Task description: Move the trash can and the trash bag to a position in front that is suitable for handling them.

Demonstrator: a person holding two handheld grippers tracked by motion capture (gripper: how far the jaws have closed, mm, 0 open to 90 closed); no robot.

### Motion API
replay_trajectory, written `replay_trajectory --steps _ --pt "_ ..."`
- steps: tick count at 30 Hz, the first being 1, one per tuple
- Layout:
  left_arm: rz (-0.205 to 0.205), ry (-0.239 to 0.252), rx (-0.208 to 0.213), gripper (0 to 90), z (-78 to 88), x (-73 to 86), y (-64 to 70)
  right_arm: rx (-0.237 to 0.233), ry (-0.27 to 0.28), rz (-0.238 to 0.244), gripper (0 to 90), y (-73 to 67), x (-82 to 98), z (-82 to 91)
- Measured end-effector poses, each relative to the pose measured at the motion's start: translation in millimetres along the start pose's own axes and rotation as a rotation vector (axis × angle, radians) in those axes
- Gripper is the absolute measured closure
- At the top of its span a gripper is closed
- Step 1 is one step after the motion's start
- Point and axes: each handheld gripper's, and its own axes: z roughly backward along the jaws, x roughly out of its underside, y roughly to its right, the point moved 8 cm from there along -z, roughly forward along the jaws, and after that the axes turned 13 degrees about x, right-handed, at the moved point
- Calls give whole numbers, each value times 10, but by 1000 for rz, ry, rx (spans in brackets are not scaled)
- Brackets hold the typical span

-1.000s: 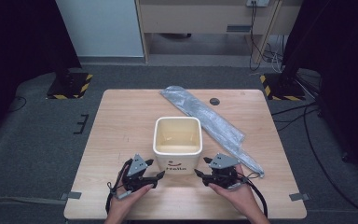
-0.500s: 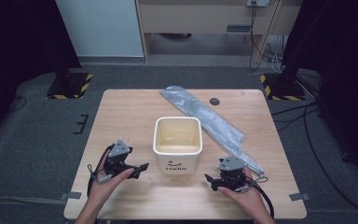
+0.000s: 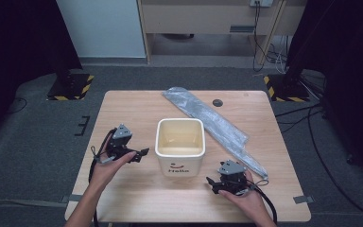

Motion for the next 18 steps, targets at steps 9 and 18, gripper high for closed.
replay_trajectory --steps 9,18 --pt "-2 24 -30 33 158 -305 -178 -70 43 27 430 -146 -83 64" --pt "-12 48 -26 44 197 -594 -184 -72 25 19 424 -143 -63 61"
